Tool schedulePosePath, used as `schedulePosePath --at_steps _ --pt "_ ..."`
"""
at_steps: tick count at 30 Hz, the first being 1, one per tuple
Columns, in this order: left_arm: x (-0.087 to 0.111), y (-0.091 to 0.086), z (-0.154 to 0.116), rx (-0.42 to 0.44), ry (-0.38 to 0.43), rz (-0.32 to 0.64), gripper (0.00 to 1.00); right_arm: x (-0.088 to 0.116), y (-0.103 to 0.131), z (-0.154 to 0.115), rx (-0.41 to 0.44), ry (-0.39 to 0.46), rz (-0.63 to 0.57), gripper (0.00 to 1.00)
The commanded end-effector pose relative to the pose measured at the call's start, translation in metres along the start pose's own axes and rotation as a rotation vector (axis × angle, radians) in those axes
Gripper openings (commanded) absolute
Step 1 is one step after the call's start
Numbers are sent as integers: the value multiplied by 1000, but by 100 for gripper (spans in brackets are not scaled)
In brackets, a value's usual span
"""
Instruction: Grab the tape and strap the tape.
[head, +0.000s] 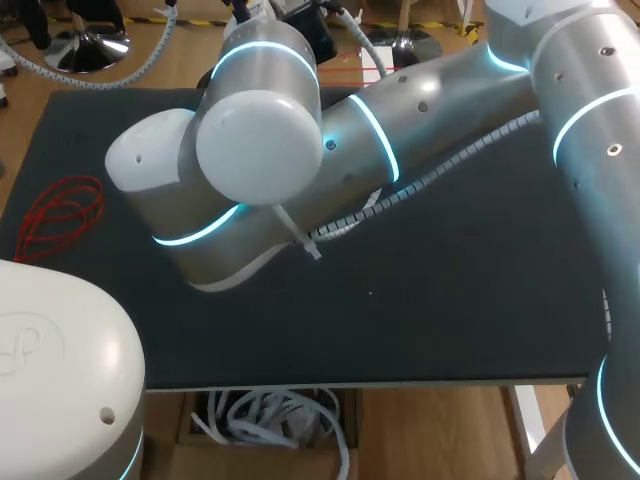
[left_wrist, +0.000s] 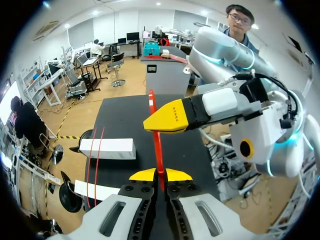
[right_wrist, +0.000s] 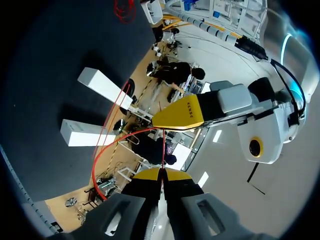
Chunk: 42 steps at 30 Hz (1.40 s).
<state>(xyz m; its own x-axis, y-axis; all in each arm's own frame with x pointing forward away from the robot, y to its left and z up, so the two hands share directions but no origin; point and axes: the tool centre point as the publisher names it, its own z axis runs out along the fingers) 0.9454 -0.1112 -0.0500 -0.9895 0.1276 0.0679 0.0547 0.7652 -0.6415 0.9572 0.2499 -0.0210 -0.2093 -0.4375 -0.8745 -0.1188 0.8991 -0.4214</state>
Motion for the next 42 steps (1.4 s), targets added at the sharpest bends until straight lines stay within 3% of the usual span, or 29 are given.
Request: schedulePosePath --at_steps 1,24,36,37,38,39,42 --pt "0 0 -1 -3 1 -1 0 -3 5 -1 1 5 -5 0" --pt "0 0 -1 -3 1 -1 0 -1 18 1 -16 4 -16 0" --pt "0 0 -1 -3 1 -1 0 -2 14 -3 -7 5 -1 0" --pt "0 0 -1 -3 1 -1 0 -3 14 -4 -6 4 2 5" --pt "0 0 -1 -3 1 -1 0 -4 14 -5 -6 4 4 24" --pt "0 0 -1 -3 1 -1 0 -4 13 -6 -5 3 7 33" --pt "0 0 -1 -3 1 -1 0 -7 12 -10 -4 2 16 47"
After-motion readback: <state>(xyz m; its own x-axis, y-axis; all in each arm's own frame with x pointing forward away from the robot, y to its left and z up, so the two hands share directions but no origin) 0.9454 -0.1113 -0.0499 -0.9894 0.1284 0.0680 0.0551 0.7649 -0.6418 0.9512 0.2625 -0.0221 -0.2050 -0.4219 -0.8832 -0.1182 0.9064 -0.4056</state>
